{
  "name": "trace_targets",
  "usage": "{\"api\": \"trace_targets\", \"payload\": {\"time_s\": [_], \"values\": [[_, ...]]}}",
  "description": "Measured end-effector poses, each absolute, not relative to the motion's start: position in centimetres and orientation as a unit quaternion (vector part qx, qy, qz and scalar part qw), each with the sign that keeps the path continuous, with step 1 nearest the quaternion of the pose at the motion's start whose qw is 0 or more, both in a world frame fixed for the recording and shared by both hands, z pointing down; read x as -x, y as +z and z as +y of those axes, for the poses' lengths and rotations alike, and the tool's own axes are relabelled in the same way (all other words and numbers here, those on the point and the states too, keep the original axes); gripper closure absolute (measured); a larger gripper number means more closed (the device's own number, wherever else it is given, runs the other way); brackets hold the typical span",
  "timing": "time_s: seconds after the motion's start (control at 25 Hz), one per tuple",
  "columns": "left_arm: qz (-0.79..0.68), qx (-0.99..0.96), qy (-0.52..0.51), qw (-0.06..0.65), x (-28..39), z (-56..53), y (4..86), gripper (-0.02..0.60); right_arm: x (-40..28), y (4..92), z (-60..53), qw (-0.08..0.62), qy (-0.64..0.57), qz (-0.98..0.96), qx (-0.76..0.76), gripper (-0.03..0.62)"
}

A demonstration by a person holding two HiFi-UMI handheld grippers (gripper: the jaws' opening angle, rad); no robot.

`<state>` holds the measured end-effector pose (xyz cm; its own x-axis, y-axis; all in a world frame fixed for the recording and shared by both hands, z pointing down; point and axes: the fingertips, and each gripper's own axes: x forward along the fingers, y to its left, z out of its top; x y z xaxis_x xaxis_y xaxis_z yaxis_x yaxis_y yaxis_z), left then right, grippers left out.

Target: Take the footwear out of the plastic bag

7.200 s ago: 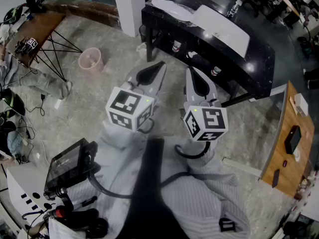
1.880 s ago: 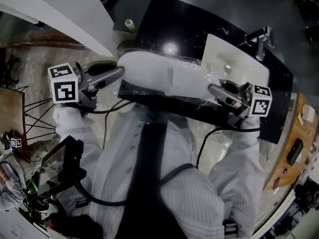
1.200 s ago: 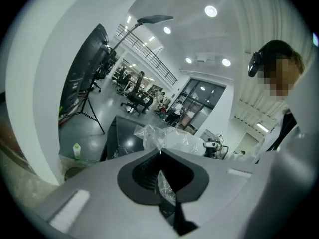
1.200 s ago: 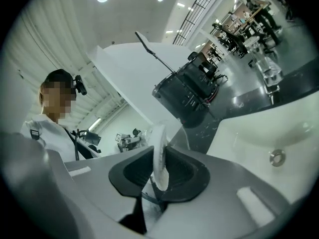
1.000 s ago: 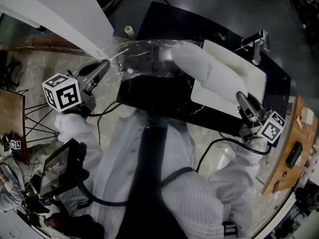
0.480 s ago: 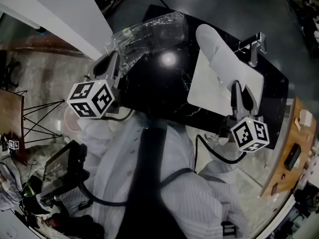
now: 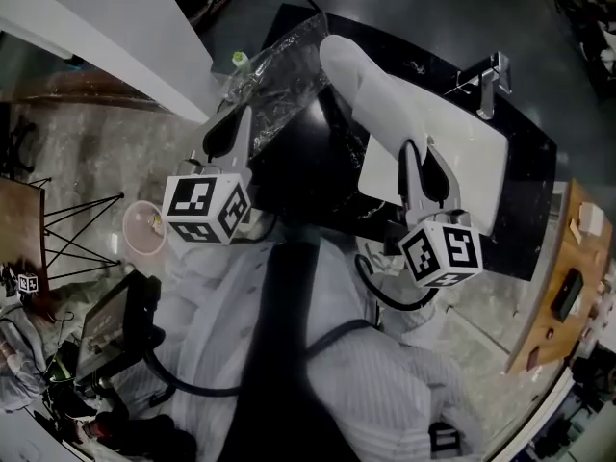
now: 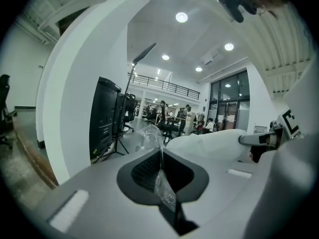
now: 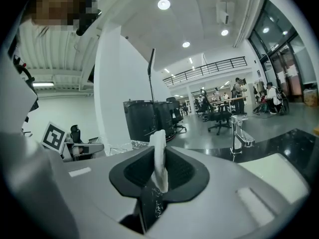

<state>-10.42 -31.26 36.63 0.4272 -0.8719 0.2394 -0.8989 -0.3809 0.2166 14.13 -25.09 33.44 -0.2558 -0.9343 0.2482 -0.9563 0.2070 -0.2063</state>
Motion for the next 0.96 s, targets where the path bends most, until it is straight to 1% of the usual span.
{"api": "trace_targets", "payload": {"time_s": [0.96], "values": [[-0.524,-0.835,0.047,0.163,10.11,-31.2,36.73,0.578,-14.18,33.98,-25.31,0.024,0.179,-0.768,-0.614,0.52]]}}
